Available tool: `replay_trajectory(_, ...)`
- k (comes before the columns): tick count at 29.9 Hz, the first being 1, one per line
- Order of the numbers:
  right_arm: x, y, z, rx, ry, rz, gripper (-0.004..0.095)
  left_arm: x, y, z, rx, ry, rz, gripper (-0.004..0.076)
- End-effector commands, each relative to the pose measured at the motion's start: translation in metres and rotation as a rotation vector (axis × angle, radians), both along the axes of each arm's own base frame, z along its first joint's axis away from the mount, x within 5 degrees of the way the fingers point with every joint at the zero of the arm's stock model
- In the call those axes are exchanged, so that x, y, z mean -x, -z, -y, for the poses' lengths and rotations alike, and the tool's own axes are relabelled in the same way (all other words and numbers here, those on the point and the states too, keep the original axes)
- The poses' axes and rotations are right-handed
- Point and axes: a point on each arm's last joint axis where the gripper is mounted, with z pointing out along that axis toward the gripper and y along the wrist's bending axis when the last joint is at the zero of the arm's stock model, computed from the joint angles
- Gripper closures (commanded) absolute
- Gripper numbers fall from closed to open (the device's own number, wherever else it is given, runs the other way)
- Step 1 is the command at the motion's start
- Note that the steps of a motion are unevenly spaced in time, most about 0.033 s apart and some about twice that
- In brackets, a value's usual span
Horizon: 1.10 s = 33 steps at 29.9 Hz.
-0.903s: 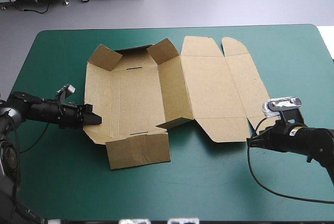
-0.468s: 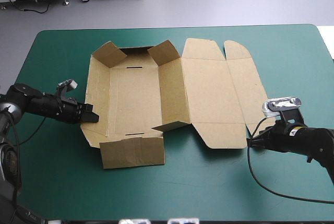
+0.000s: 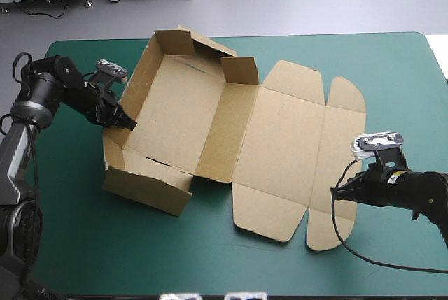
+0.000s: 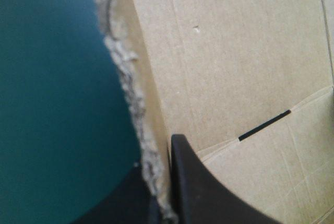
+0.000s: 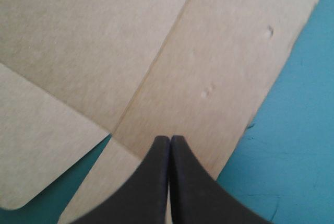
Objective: Fold the box
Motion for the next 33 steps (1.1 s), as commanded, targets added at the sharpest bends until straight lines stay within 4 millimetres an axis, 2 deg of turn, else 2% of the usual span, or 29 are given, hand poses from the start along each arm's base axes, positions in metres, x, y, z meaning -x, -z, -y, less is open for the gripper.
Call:
replay_trajectory(1,-0.003,-0.013,0.0,-0.015,0.007,0.067,0.0914,0.017,-0.039,0.03,-0.019,0.151,0.09,0.0729)
replay_trajectory(5,-0.001,-0.012,0.0,-0.018,0.011,0.042,0.0914,0.029,-0.045,0.059,-0.11,0.297,0.133,0.0729)
replay_trajectory(8,0.0,-0.012,0.0,-0.018,0.009,0.035,0.0914,0.035,-0.048,0.066,-0.223,0.345,0.159,0.0729)
replay_trajectory(12,0.0,-0.012,-0.001,-0.019,0.008,0.032,0.0914,0.037,-0.053,0.07,-0.286,0.38,0.205,0.0729)
replay_trajectory(21,-0.001,-0.012,-0.001,-0.02,0.01,0.04,0.0914,0.023,-0.061,0.071,-0.36,0.443,0.399,0.0729)
replay_trajectory(26,-0.001,-0.012,-0.001,-0.02,0.01,0.04,0.0914,0.023,-0.061,0.071,-0.373,0.472,0.405,0.0729)
replay_trajectory(33,-0.001,-0.012,-0.001,-0.016,0.005,0.042,0.0914,0.029,-0.064,0.085,-0.428,0.533,0.427,0.0729)
